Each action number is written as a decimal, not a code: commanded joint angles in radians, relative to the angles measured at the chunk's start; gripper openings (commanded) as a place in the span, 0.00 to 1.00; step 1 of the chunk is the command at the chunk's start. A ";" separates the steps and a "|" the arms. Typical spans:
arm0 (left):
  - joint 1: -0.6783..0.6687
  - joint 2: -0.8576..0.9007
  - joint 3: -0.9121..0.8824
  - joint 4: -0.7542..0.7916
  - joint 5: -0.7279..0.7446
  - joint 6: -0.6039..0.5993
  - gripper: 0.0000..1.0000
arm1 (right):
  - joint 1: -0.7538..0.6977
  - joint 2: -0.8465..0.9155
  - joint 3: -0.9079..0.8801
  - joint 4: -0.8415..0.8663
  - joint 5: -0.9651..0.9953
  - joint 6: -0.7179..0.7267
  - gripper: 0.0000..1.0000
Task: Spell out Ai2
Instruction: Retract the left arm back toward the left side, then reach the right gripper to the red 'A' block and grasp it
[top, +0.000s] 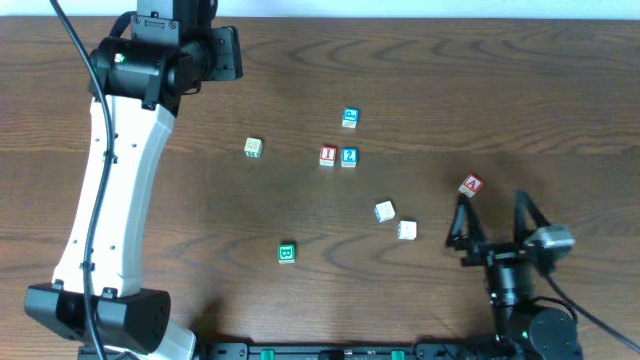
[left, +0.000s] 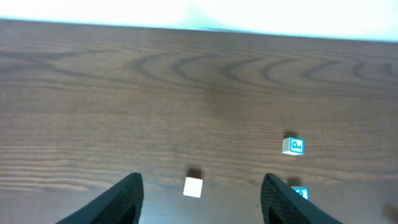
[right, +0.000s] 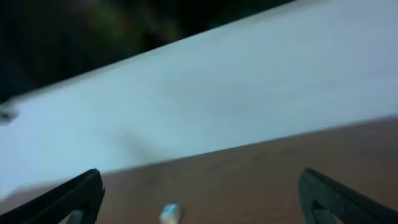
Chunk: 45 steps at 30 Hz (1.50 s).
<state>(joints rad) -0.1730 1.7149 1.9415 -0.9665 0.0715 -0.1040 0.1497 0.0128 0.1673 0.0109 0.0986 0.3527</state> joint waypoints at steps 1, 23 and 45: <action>0.005 0.011 0.010 0.005 -0.004 0.059 0.66 | -0.010 0.042 0.001 -0.012 0.178 0.106 0.99; 0.226 0.025 0.009 -0.001 0.155 0.086 0.69 | -0.173 1.191 0.713 -0.285 -0.492 -0.052 0.99; 0.269 0.026 -0.078 0.062 0.225 0.082 0.70 | -0.194 1.609 1.067 -0.916 -0.128 0.207 0.99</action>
<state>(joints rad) 0.0902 1.7336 1.8690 -0.9146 0.2646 -0.0254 -0.0364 1.6112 1.2282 -0.8879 -0.1303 0.4873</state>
